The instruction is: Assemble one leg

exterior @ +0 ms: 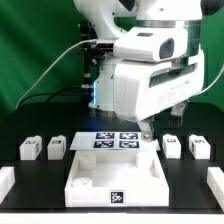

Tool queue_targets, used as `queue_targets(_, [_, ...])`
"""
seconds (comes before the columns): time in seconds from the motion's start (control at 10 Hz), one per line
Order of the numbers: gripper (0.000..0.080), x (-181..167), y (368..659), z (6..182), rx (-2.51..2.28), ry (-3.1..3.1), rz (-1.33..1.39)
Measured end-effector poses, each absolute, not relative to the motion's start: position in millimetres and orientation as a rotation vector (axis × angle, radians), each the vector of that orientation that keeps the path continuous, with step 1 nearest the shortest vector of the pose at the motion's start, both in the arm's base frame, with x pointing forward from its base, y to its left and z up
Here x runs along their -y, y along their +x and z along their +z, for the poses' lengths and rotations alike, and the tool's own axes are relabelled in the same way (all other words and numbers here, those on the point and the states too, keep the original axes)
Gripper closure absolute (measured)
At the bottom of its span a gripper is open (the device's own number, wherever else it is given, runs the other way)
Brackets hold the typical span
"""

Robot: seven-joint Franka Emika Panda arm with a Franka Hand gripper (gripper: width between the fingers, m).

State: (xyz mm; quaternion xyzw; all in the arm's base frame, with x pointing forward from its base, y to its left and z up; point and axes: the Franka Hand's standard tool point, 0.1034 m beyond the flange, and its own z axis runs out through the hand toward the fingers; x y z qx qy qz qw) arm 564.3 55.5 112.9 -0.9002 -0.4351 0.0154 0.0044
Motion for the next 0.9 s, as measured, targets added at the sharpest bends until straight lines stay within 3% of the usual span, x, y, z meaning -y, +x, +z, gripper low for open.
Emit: queue_targets(0.9, [0.015, -55.1, 554.1, 111.5, 1.476, -2.768, 0.036])
